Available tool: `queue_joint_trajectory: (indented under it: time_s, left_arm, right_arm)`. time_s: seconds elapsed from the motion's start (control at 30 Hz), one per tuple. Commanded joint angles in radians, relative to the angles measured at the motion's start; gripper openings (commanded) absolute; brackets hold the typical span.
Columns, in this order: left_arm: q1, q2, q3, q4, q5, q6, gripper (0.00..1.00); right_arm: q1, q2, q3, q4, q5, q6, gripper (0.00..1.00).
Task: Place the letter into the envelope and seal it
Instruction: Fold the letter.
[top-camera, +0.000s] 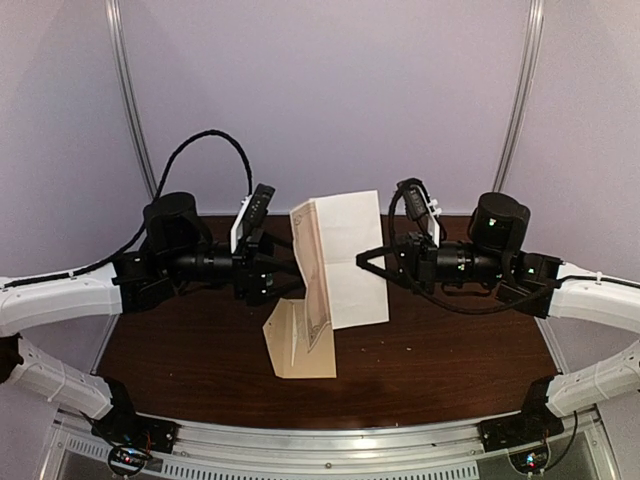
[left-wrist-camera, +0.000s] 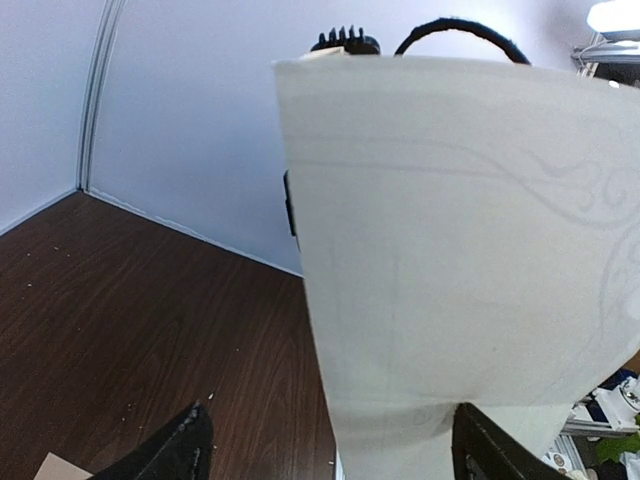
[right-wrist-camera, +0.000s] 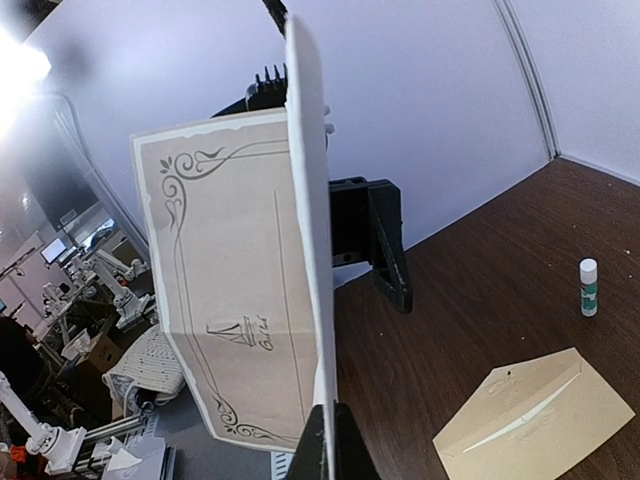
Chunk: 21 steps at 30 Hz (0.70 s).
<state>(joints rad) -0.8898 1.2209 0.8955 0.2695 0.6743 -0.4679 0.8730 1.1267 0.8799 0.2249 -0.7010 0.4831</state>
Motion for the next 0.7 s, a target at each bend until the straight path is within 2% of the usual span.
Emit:
queue_joint_trajectory:
  time_s: [0.0,0.23,0.4,0.67]
  left_arm:
    - [-0.009,0.039,0.038,0.103,0.019,-0.019,0.83]
    - [-0.02,0.076,0.043,0.172,0.041,-0.047,0.79]
    - [-0.024,0.089,0.041,0.2,0.054,-0.064,0.62]
    - [-0.024,0.093,0.026,0.237,0.07,-0.087,0.44]
  right_arm:
    - [0.012,0.006,0.015,0.028,-0.047,0.009,0.0]
    - [0.026,0.021,0.013,0.024,-0.057,0.002,0.0]
    - [0.027,0.026,0.016,0.029,-0.059,0.002,0.0]
    - [0.03,0.024,0.019,0.036,-0.057,0.002,0.0]
